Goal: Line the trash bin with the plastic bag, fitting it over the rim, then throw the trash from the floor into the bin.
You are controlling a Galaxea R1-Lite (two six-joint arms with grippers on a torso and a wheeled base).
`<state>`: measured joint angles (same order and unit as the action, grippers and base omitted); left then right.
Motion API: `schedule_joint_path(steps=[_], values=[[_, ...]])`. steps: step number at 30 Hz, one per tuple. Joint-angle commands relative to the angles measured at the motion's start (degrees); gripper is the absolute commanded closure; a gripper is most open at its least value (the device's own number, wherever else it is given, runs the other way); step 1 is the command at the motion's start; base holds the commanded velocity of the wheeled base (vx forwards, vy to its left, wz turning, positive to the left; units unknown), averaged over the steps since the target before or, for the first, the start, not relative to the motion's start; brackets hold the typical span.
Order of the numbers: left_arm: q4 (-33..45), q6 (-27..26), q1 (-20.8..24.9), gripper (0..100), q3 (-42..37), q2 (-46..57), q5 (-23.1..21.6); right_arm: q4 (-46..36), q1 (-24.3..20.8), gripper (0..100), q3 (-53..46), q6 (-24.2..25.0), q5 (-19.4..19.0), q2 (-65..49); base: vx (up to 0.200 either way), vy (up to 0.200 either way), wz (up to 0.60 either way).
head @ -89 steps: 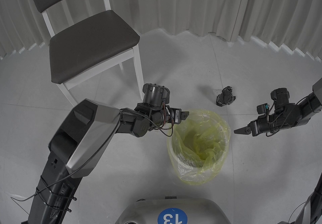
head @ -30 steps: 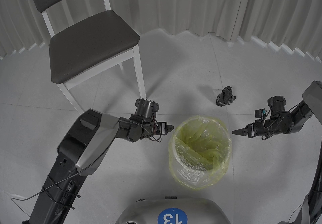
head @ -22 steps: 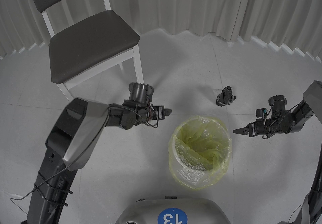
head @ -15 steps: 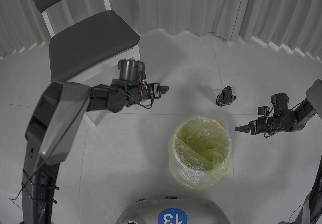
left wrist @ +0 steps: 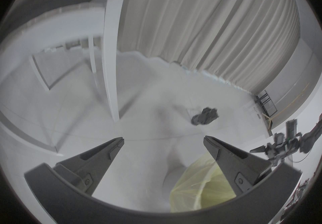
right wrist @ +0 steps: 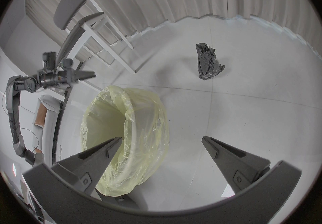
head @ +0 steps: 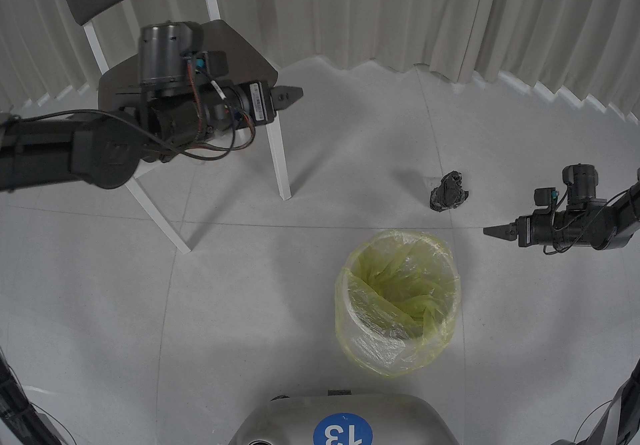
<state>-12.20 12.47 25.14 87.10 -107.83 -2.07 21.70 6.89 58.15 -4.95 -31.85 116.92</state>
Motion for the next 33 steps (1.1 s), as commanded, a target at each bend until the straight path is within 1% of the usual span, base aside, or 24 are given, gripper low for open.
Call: schedule_joint_path(steps=[1,2,3,4,6,10,14,20,21,24,25,26,28,33], values=[[-5.99,-0.17,0.53,0,-9.93,12.55,2.07,0.10,1.46,0,-2.87,1.87,-0.67,-11.36,0.000,0.000,0.00],[-8.01,-0.34,0.53,0,-11.78,13.52,2.34,0.10,1.90,0,-3.22,2.31,-0.67,-13.38,0.000,0.000,0.00],[-8.28,-0.34,0.53,0,-11.96,13.69,2.34,0.10,1.99,0,-3.31,2.40,-0.67,-13.65,0.000,0.000,0.00],[-11.44,-0.43,0.53,0,-14.59,15.19,2.25,0.10,2.69,0,-4.18,3.02,-0.67,-17.34,0.000,0.000,0.00],[-13.29,-1.05,0.18,0,-16.00,16.60,2.16,-0.08,3.66,0,-5.33,3.28,-0.67,-22.09,0.000,0.000,0.00],[-13.02,-4.74,-1.23,0,-17.67,19.41,2.34,-0.17,4.45,0,-7.44,3.54,-0.67,-29.12,0.000,0.000,0.00],[-13.99,-6.85,-1.58,0,-22.41,21.96,2.78,-0.25,4.19,0,-9.19,3.54,-0.75,-33.42,0.000,0.000,0.00],[-15.22,-8.60,-1.14,0,-29.18,28.90,3.04,-0.17,3.83,0,-9.99,3.46,-0.75,-34.74,0.000,0.000,0.00],[-17.15,-8.52,-0.88,0,-31.47,30.83,2.34,-0.25,3.83,0,-9.99,3.46,-0.75,-34.74,0.000,0.000,0.00],[-23.74,-8.96,-0.79,0,-34.89,32.15,1.11,-0.25,4.01,0,-9.99,3.46,-0.75,-34.74,0.000,0.000,0.00],[-26.73,-9.83,-0.97,0,-36.65,32.33,0.58,-0.25,4.10,0,-9.99,3.46,-0.67,-34.74,0.000,0.000,0.00],[-27.96,-10.63,-1.32,0,-37.36,32.42,0.49,-0.25,4.19,0,-9.99,3.46,-0.67,-34.74,0.000,0.000,0.00],[-28.49,-12.38,-1.58,0,-38.59,32.50,0.58,-0.25,4.27,0,-10.07,3.37,-0.67,-34.65,0.100,0.000,0.00],[-28.31,-13.26,-1.58,0,-39.20,32.86,0.58,-0.08,4.45,0,-10.07,3.19,-0.67,-34.13,0.200,0.000,0.00]])
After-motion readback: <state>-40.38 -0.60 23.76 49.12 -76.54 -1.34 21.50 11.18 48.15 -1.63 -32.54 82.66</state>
